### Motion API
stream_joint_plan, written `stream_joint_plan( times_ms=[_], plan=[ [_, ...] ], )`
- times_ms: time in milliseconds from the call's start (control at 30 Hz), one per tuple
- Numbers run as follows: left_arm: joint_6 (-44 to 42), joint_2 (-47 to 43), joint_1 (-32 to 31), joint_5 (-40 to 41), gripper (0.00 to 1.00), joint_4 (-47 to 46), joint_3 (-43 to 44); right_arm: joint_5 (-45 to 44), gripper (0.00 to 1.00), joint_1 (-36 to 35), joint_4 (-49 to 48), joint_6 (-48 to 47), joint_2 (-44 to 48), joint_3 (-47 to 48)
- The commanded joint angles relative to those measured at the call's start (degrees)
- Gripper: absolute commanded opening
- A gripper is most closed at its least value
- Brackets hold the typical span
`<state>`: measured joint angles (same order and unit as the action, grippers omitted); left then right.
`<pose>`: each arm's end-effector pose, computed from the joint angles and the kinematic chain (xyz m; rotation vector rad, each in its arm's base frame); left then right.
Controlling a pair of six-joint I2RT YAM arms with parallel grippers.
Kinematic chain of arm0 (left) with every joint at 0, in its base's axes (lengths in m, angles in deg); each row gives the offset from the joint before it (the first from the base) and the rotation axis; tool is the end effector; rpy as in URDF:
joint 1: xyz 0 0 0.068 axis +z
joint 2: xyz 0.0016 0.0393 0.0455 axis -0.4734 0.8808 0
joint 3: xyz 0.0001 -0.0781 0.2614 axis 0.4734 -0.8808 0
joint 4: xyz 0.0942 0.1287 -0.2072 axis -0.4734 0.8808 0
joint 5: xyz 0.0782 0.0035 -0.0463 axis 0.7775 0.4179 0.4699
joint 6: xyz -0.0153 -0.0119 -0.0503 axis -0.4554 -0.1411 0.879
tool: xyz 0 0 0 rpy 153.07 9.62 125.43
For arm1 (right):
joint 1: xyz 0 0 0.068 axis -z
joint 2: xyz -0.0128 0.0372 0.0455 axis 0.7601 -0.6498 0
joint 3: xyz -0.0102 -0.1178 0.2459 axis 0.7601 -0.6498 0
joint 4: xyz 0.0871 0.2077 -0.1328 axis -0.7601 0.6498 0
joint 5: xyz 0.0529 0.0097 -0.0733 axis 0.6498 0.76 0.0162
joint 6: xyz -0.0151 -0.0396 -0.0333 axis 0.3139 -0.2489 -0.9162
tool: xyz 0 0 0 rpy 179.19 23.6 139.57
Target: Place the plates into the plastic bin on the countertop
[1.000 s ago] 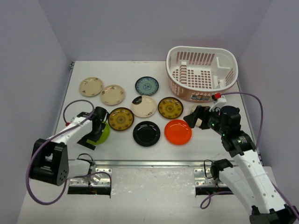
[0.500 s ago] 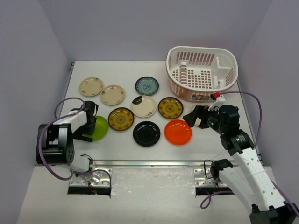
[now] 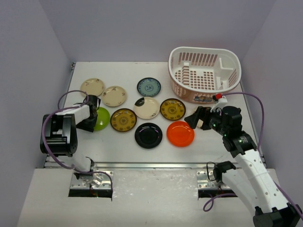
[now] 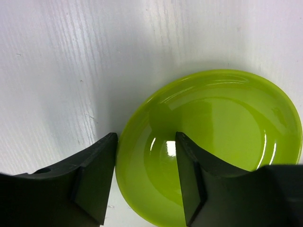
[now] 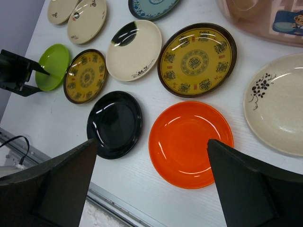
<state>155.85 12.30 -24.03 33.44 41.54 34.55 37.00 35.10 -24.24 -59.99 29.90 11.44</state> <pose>0.2654 0.0363 0.1353 -1.7898 2.0206 0.4252 0.1553 0.0483 0.2775 0.1134 2.0395 0.7213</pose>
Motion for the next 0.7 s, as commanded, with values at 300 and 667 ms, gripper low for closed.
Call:
stream_joint_plan(
  times_ms=[300, 667],
  plan=[
    [3.1, -9.8, 0.8, -5.5, 0.0, -6.5, -13.6, 0.5, 0.99, 0.2, -2.9, -0.1, 0.2, -0.2],
    [-8.0, -35.2, 0.8, -7.7, 0.0, -23.6, -26.5, 1.5, 0.99, 0.2, -3.2, 0.3, 0.5, 0.1]
  ],
)
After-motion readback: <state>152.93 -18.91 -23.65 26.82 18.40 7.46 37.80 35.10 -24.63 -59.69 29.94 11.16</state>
